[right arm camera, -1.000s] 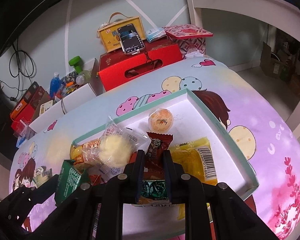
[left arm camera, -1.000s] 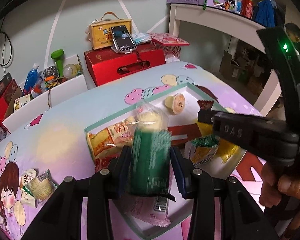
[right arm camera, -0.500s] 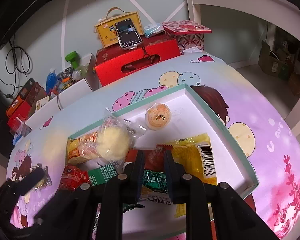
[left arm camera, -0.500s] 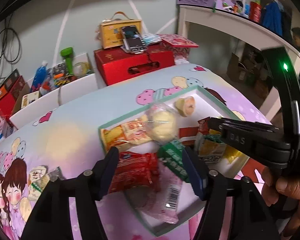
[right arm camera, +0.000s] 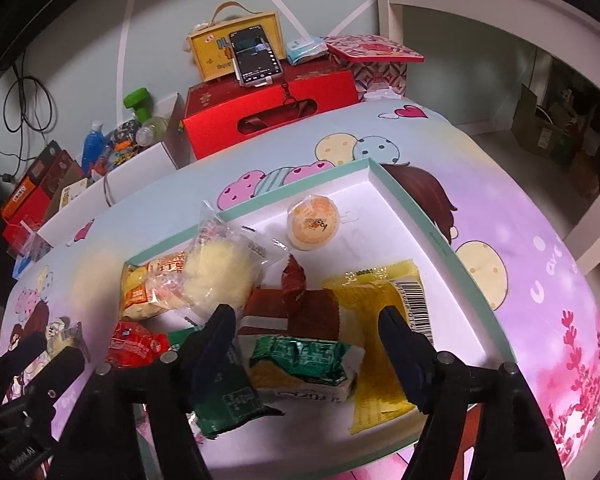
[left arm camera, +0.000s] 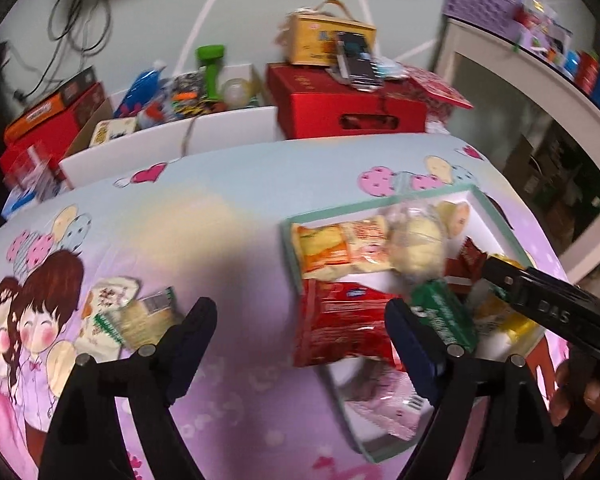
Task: Organize snacks
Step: 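Lower the green pack and red candy into the tray and open both grippers, then move both grippers back over the remaining snacks on the cloth, then grasp the white printed bag with the left gripper while the right grasps the round wrapped biscuit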
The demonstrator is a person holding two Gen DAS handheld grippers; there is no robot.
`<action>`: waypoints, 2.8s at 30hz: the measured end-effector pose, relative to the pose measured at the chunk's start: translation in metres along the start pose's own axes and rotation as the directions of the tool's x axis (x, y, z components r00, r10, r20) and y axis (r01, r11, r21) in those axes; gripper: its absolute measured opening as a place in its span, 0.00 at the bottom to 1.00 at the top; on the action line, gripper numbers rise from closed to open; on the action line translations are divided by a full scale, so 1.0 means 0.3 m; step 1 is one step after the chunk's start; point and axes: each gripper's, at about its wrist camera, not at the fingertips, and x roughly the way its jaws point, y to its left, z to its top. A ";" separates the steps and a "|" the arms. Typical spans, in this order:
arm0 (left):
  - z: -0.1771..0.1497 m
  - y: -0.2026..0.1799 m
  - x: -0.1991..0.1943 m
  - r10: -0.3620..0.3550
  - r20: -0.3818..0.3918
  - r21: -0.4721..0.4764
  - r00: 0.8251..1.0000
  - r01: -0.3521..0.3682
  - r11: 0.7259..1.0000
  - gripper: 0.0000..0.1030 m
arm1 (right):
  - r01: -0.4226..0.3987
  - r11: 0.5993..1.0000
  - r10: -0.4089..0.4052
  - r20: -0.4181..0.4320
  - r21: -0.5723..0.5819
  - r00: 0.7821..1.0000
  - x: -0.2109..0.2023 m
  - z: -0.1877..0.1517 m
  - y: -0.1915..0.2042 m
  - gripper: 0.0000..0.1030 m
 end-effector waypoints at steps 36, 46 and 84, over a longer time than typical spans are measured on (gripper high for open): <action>-0.041 0.516 -0.115 0.170 0.028 -0.331 0.985 -0.151 0.932 0.92 | -0.081 0.992 0.091 0.117 -0.092 0.989 -0.078 0.001 0.191 1.00; -0.123 0.773 -0.192 0.282 -0.022 -0.496 0.959 -0.256 0.830 0.92 | -0.195 0.957 0.221 0.104 -0.215 0.970 -0.098 -0.049 0.422 1.00; -0.140 0.845 0.090 0.102 -0.025 -0.491 0.994 -0.101 0.865 0.92 | -0.369 0.836 0.325 -0.175 -0.406 0.929 0.228 -0.274 0.906 0.85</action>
